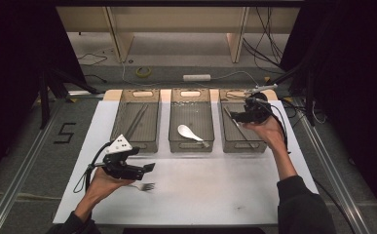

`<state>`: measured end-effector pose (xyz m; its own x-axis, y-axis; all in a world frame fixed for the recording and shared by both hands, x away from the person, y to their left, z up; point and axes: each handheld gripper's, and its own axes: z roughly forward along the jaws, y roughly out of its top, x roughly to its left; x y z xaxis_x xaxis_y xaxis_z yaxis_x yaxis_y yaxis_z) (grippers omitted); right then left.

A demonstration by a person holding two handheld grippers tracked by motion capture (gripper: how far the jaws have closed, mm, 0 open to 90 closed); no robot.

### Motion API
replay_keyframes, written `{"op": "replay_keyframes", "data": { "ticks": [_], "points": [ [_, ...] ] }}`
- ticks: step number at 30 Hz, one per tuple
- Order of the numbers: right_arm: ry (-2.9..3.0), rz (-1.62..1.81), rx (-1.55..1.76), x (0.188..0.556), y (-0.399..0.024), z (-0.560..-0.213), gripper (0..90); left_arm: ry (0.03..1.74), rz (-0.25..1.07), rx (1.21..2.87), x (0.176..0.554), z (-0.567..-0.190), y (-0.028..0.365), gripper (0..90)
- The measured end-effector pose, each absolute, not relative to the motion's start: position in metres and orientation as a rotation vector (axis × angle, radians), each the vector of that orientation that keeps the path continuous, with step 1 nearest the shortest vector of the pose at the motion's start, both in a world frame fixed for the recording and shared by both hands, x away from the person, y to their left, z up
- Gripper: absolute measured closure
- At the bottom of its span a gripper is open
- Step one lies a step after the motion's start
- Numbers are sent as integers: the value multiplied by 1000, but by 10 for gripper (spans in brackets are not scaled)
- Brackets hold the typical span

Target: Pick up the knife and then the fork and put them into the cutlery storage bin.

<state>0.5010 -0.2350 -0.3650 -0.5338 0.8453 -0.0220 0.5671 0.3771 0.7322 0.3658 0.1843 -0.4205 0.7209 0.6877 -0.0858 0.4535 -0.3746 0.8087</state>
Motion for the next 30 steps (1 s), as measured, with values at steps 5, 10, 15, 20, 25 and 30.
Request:
{"op": "replay_keyframes", "data": {
  "ticks": [5, 10, 15, 20, 25, 30],
  "points": [
    [2270, 1034, 1126, 466, -231, -363, 313, 870, 322, 2118, 368, -421, 180, 162],
    [2290, 1095, 1070, 432, -233, -368, 305, 874, 286, 2221, 372, -419, 180, 165],
    [2276, 1180, 1044, 401, -240, -380, 302, 890, 286, 2271, 375, -420, 186, 172],
    [2234, 1277, 1070, 378, -248, -390, 299, 888, 270, 2327, 376, -420, 193, 189],
    [2246, 1302, 1072, 361, -248, -403, 287, 895, 279, 2431, 376, -423, 199, 207],
    [2257, 1306, 1075, 352, -247, -411, 282, 932, 267, 2514, 380, -433, 205, 235]
  ]
}}
